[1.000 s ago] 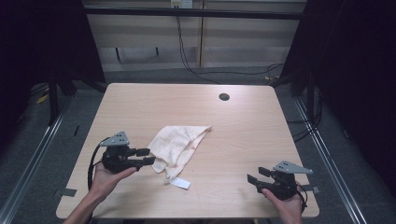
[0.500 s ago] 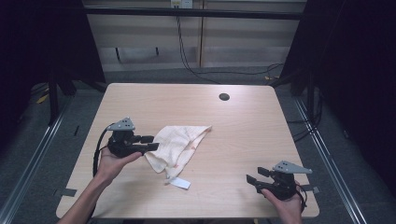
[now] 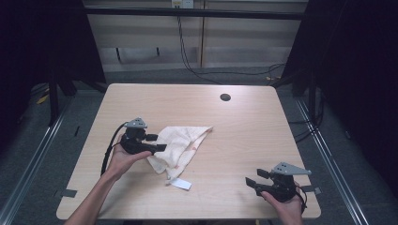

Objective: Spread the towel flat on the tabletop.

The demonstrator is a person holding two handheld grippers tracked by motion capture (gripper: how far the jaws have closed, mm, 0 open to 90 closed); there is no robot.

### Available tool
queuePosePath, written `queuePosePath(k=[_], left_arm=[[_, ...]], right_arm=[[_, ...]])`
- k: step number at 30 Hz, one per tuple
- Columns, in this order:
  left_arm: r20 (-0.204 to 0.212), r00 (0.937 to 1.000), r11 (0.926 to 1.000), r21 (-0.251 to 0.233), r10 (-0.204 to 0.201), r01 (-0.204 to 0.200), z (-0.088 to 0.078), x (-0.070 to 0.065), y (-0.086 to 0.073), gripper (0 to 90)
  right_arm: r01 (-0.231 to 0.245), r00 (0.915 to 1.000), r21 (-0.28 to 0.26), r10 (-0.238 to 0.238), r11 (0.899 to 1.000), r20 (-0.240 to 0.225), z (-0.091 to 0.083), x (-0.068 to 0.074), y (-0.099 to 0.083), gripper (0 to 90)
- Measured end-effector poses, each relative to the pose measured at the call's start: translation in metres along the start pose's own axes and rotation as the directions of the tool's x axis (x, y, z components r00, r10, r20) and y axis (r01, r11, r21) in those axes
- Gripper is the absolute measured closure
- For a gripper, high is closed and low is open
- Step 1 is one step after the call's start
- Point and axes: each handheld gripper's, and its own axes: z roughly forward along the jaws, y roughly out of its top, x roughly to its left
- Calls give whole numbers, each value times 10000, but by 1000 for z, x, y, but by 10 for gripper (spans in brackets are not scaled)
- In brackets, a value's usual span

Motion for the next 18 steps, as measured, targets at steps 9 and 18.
queuePosePath(k=[9,18], left_arm=[[127,9992,9971,653,385,-393,24,5,-10,339],[34,9964,9892,1193,851,-849,39,1,-21,340]], right_arm=[[80,9999,103,-78,9999,-108,2,0,1,368],[156,9997,167,-153,9997,-185,2,-1,1,365]])
